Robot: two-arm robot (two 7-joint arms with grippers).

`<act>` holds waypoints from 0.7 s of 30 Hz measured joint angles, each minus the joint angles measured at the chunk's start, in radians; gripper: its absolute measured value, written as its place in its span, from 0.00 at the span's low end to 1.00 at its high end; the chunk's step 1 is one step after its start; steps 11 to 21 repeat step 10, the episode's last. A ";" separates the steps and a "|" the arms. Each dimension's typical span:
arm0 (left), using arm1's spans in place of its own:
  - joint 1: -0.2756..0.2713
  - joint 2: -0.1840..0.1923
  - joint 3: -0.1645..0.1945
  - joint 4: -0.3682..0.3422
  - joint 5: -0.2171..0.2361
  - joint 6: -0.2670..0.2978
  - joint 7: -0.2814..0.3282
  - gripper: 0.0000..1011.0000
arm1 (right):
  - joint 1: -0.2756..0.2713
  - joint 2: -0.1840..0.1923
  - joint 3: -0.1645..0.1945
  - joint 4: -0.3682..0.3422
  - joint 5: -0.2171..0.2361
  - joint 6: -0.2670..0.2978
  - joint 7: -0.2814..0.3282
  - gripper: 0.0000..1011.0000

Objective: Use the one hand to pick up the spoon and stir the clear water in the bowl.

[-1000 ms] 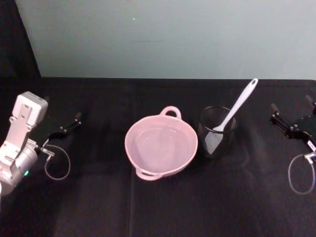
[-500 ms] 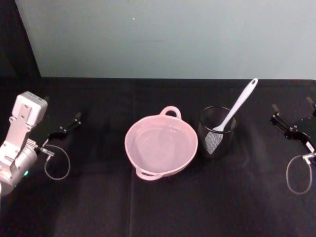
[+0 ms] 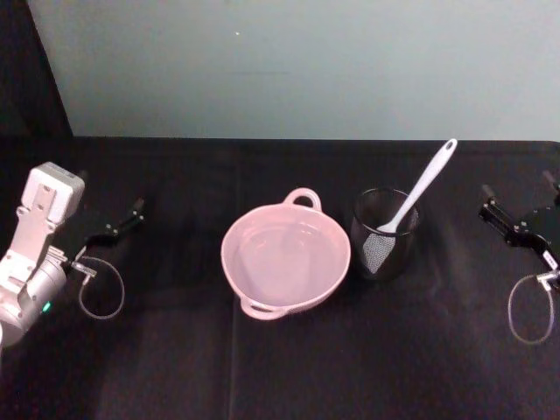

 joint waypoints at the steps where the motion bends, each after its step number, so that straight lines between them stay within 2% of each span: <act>1: 0.000 0.000 0.000 0.000 0.000 0.000 0.000 1.00 | 0.000 0.000 0.000 0.000 0.000 0.000 0.000 0.99; 21: 0.000 0.000 0.000 0.000 0.000 0.000 0.000 1.00 | -0.001 0.001 -0.001 -0.001 0.000 0.001 0.000 0.99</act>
